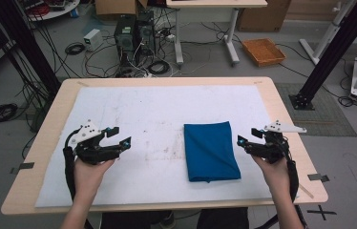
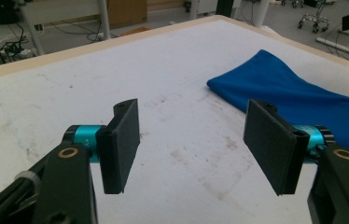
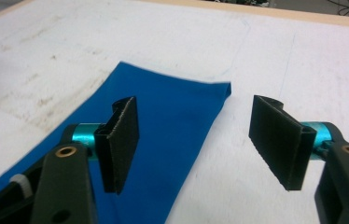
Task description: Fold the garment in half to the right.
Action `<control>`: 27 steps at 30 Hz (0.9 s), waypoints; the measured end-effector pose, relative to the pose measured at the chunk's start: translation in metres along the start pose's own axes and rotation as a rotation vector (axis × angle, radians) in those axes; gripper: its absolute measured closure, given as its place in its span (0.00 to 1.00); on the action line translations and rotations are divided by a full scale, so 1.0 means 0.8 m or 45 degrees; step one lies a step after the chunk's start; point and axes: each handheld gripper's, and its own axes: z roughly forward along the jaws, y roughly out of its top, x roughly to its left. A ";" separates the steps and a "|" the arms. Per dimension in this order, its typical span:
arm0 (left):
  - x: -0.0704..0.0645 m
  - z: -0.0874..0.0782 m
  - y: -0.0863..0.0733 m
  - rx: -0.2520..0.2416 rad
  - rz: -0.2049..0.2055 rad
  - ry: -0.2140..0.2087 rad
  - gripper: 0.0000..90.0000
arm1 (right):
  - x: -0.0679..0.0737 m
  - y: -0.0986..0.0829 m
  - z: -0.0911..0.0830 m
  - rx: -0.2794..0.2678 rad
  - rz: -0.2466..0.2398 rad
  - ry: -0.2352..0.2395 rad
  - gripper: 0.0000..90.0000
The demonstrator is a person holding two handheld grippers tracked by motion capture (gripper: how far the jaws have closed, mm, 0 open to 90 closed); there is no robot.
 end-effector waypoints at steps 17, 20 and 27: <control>0.002 -0.008 -0.009 -0.011 -0.016 -0.028 0.36 | -0.022 -0.008 -0.017 -0.036 0.015 -0.004 0.29; 0.001 -0.009 -0.010 -0.005 -0.012 -0.029 0.36 | -0.020 -0.007 -0.016 -0.028 0.009 -0.002 0.29; 0.006 -0.012 -0.012 -0.013 -0.024 -0.018 0.36 | -0.021 -0.008 -0.013 -0.029 0.014 0.001 0.29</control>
